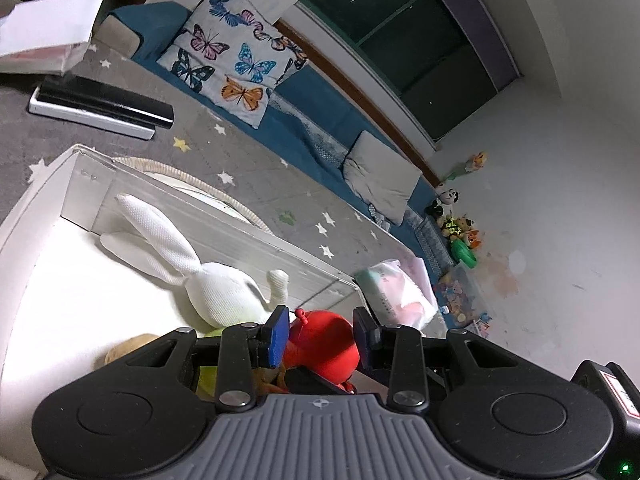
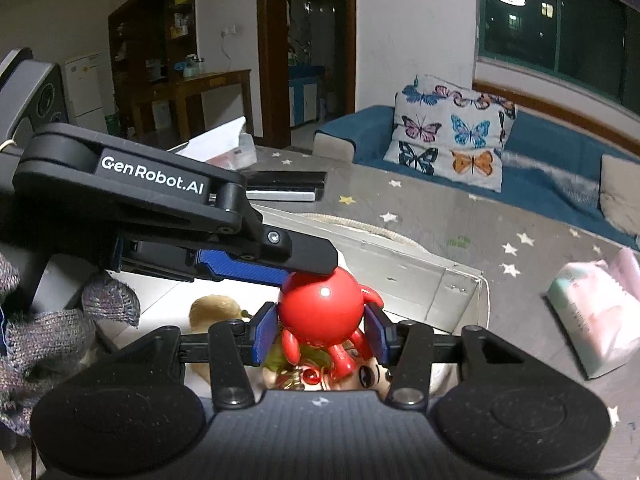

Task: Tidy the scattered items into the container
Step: 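Lift the red toy with both grippers and carry it over the box, then lower the red toy onto the doll in the box and open both grippers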

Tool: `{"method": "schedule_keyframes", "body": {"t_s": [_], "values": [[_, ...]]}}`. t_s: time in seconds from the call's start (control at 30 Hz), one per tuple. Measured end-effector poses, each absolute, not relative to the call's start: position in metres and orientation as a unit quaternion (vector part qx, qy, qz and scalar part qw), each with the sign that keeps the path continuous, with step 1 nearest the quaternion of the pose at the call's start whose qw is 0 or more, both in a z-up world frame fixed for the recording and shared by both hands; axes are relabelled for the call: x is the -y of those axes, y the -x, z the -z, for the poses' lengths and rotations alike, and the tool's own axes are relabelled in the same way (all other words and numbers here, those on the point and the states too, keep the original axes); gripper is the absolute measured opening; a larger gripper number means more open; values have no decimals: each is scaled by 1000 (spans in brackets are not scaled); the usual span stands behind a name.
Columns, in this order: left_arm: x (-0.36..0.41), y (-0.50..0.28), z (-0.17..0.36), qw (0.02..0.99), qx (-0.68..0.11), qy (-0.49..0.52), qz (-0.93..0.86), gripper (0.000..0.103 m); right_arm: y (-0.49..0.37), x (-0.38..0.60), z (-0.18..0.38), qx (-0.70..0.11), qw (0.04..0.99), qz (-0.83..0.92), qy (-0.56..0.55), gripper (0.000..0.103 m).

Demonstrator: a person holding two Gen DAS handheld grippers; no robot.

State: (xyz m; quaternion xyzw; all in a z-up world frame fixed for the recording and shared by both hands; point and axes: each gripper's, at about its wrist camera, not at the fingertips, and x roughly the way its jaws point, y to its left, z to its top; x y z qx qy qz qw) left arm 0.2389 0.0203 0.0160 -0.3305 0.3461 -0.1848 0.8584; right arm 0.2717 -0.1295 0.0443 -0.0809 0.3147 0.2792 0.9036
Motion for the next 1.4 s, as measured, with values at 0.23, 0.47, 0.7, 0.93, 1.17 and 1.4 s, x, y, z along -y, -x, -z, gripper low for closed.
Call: {"method": "schedule_keyframes", "body": {"t_s": [0.23,0.47,0.7,0.93,1.17,1.4], "values": [[-26,-252,-6,853,-351,345,176,37,-291,131,-38,-331,898,-285,61,48],[-33,-258,0,849,-355,356,162,37,-300,129,-33,-344,894,-284,53,48],[-34,-259,3,849,-356,358,156,37,-306,128,-33,-349,894,-278,51,48],[-33,-256,-1,853,-354,351,155,37,-304,129,-34,-348,895,-274,53,49],[-32,-247,-9,863,-348,334,150,37,-297,128,-38,-340,898,-273,59,49],[-33,-230,-21,876,-338,313,145,37,-283,130,-47,-328,902,-273,66,49]]}}
